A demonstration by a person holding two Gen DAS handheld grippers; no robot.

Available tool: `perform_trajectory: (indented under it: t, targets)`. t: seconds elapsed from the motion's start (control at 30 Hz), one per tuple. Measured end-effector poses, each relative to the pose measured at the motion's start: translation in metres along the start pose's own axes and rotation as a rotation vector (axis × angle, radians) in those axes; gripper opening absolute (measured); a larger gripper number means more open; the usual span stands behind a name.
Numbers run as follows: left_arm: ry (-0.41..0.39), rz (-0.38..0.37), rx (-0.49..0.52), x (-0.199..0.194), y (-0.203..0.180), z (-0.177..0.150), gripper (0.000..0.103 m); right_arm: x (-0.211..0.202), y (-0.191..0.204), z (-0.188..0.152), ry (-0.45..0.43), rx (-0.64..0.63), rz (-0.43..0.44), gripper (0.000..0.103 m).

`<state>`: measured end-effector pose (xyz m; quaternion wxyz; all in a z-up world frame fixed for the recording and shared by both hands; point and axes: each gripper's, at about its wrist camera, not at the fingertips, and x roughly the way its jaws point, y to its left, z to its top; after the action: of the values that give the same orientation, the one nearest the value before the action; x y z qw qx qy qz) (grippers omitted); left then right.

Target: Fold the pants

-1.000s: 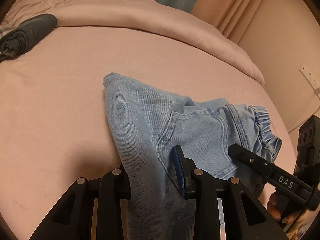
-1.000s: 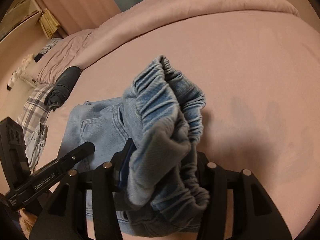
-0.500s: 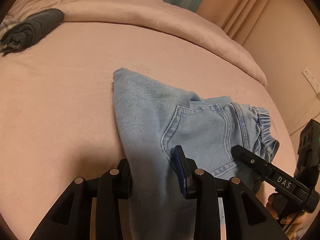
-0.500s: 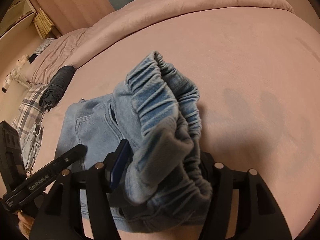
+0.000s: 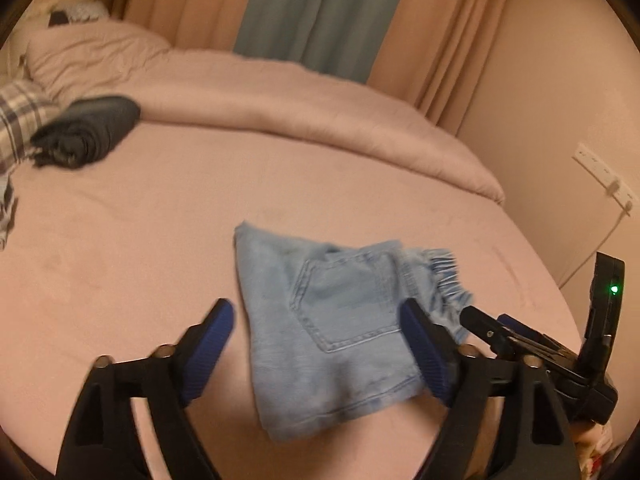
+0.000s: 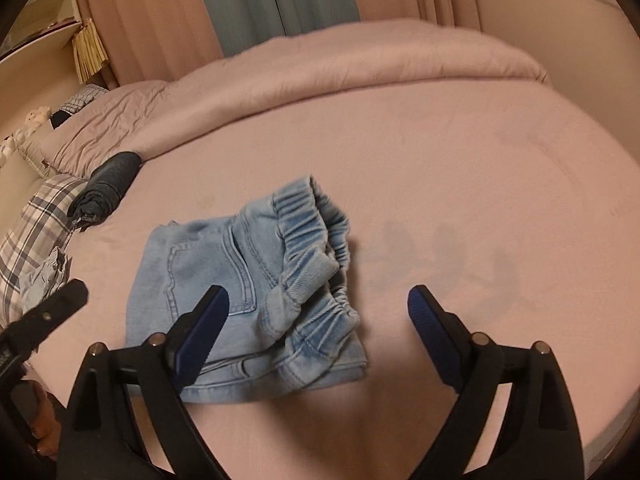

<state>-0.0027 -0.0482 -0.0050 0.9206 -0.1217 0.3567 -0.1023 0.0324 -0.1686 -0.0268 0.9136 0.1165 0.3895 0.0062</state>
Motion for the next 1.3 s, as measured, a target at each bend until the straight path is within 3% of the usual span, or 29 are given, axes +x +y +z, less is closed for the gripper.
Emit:
perform_trajectory:
  t: [0.03, 0.13, 0.43, 0.7, 1.3]
  targets:
    - [-0.017, -0.005, 0.003, -0.005, -0.004, 0.001, 0.099, -0.005, 0.001, 0.000, -0.011, -0.006, -0.003, 0.093]
    - [-0.054, -0.003, 0.023, -0.015, -0.010, 0.001, 0.100, -0.020, 0.003, -0.001, -0.050, -0.028, 0.003, 0.103]
    - [-0.013, 0.083, 0.049, -0.013, -0.014, -0.012, 0.100, -0.045, 0.012, -0.002, -0.110, -0.053, 0.008, 0.103]
    - [-0.002, 0.128, 0.071, -0.010, -0.019, -0.016, 0.100, -0.048, 0.018, -0.012, -0.102, -0.062, 0.001, 0.103]
    - [0.042, 0.146, 0.048, -0.006, -0.014, -0.018, 0.100, -0.047, 0.024, -0.017, -0.089, -0.082, -0.018, 0.103]
